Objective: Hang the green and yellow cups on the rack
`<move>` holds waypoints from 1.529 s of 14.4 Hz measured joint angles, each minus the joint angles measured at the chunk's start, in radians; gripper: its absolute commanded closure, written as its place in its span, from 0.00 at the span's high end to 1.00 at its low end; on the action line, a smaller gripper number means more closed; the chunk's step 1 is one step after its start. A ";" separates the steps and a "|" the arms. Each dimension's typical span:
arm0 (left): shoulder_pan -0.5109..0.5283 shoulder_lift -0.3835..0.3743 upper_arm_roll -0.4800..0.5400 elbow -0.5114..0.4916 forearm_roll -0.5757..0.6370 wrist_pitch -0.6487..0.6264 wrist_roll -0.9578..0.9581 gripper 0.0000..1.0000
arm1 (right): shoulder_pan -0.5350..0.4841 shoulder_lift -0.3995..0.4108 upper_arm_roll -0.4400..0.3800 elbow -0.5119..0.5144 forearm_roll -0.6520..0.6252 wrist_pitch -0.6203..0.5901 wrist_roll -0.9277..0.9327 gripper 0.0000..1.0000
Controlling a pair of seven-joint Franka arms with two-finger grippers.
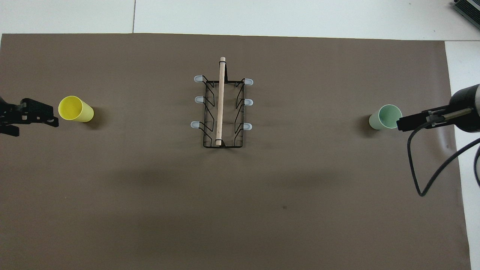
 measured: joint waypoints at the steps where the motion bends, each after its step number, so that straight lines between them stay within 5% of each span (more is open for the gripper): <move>1: 0.001 0.021 0.028 -0.001 -0.040 0.010 -0.050 1.00 | 0.000 0.001 0.000 0.003 -0.055 0.002 -0.018 1.00; 4: 0.005 0.094 0.097 0.000 -0.133 0.055 -0.217 0.99 | 0.000 0.006 0.001 0.001 -0.180 0.007 -0.116 1.00; 11: 0.015 0.297 0.225 0.073 -0.413 0.134 -0.663 1.00 | -0.001 0.005 -0.001 -0.037 -0.323 -0.001 -0.671 1.00; 16: 0.082 0.433 0.232 0.098 -0.527 0.242 -0.790 1.00 | 0.010 -0.039 0.002 -0.146 -0.557 -0.040 -0.906 1.00; 22: 0.120 0.534 0.233 0.030 -0.650 0.383 -0.835 1.00 | 0.077 -0.034 0.011 -0.311 -0.752 0.111 -1.112 1.00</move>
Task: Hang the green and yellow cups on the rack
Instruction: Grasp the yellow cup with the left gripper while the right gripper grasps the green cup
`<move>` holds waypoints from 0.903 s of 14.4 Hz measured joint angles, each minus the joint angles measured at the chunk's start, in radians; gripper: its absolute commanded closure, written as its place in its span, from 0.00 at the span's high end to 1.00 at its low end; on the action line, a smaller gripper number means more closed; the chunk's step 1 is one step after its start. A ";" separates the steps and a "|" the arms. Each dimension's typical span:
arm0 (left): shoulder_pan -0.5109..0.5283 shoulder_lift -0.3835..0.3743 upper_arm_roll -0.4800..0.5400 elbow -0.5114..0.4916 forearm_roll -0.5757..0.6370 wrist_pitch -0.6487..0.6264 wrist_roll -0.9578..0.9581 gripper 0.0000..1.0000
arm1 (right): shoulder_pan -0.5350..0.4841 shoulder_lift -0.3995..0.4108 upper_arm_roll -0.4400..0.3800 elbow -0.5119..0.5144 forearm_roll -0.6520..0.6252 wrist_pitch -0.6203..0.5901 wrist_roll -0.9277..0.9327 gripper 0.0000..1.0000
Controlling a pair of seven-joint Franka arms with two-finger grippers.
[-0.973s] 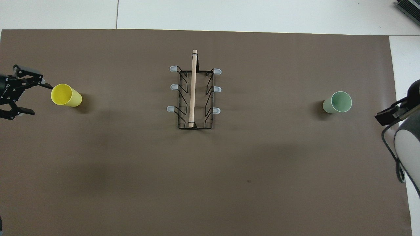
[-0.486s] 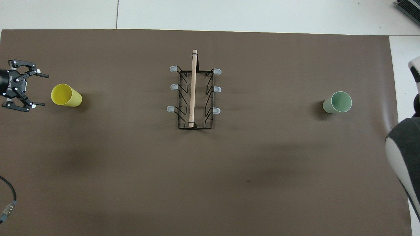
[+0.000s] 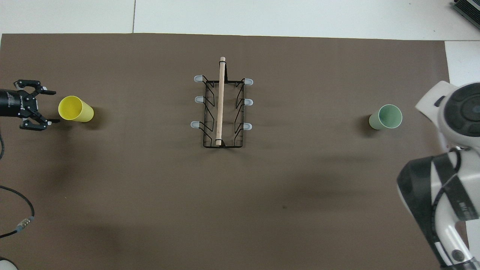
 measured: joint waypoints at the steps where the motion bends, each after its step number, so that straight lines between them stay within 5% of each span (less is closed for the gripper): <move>1: -0.001 0.002 -0.001 -0.029 -0.030 0.015 -0.012 1.00 | 0.036 0.027 0.002 -0.021 -0.050 0.016 0.002 1.00; 7: -0.016 -0.041 -0.005 -0.190 -0.204 0.051 0.003 1.00 | 0.094 0.233 0.003 -0.031 -0.257 0.163 0.134 1.00; 13: -0.035 -0.084 -0.013 -0.275 -0.414 0.058 0.090 1.00 | 0.164 0.412 0.004 -0.007 -0.396 0.162 0.361 1.00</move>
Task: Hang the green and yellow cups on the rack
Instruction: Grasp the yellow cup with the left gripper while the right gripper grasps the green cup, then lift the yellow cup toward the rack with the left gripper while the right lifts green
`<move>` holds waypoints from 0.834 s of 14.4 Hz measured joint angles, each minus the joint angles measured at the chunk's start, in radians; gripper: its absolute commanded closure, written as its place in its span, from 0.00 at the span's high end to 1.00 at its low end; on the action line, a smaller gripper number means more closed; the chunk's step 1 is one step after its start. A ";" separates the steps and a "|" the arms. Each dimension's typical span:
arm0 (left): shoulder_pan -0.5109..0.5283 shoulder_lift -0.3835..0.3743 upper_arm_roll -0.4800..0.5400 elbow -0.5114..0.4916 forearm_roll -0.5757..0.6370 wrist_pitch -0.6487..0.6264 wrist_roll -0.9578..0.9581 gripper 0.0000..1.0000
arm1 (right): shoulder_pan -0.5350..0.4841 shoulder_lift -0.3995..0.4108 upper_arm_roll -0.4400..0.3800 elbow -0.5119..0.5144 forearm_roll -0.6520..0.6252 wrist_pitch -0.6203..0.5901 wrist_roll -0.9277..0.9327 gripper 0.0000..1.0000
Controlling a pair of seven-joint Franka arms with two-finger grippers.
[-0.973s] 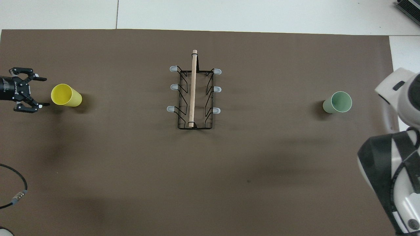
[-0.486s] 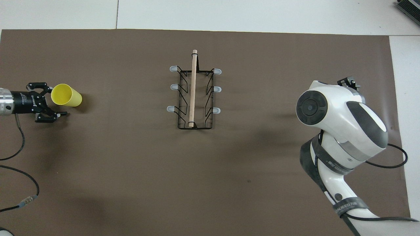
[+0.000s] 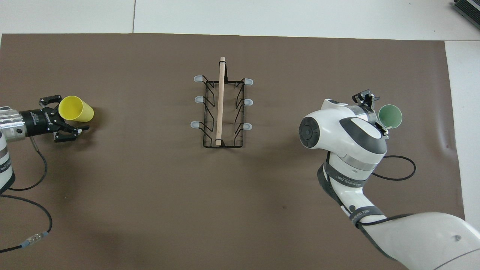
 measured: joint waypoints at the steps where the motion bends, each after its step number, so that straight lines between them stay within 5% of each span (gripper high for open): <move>1: -0.010 0.000 0.000 -0.001 -0.014 0.007 0.000 1.00 | 0.009 0.026 0.000 0.005 -0.024 -0.001 0.040 1.00; 4: -0.031 0.000 -0.003 -0.001 -0.029 0.024 0.077 0.95 | 0.015 0.077 0.000 0.009 -0.041 -0.001 0.128 1.00; 5: -0.035 0.000 -0.003 -0.001 -0.030 0.028 0.112 0.28 | 0.015 0.088 0.000 0.009 -0.044 -0.001 0.151 1.00; 6: -0.038 -0.001 -0.004 -0.001 -0.031 0.035 0.143 0.00 | 0.015 0.095 0.000 0.009 -0.047 -0.001 0.168 1.00; 12: -0.088 -0.015 -0.008 0.030 -0.028 0.152 0.278 0.00 | 0.005 0.105 -0.005 -0.038 -0.135 0.055 0.291 1.00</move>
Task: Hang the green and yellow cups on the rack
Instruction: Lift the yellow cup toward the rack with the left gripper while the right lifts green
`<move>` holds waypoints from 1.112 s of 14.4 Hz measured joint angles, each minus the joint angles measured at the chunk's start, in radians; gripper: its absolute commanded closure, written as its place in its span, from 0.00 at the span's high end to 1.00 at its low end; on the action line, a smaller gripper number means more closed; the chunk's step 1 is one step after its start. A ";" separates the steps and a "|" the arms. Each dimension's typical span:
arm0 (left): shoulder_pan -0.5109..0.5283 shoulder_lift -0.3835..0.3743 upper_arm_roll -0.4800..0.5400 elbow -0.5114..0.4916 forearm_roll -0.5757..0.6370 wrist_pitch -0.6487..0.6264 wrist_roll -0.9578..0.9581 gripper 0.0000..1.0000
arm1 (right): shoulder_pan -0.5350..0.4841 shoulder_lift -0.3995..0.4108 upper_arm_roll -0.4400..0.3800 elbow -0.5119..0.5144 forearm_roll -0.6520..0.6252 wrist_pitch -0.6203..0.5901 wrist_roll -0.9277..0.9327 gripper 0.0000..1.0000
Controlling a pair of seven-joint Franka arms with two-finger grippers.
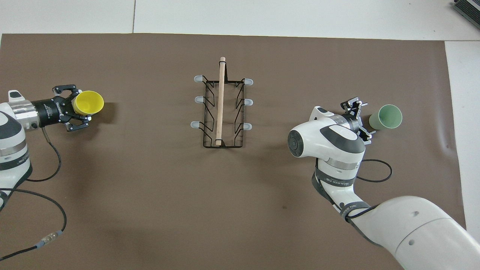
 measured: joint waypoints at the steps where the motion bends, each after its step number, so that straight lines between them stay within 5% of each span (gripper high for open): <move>1: -0.002 -0.006 -0.001 0.021 0.017 0.004 0.002 0.00 | -0.008 0.002 -0.001 -0.010 -0.029 0.011 0.017 1.00; 13: -0.092 -0.200 -0.020 0.084 0.522 0.093 -0.010 0.00 | -0.107 0.003 -0.002 -0.094 -0.242 0.081 0.108 0.99; 15: -0.092 -0.242 -0.055 0.083 0.650 0.094 -0.013 0.00 | -0.115 0.003 -0.002 -0.100 -0.274 0.087 0.110 0.61; 16: -0.092 -0.263 -0.080 0.083 0.711 0.094 -0.014 0.00 | -0.121 0.003 -0.002 -0.103 -0.283 0.094 0.110 0.33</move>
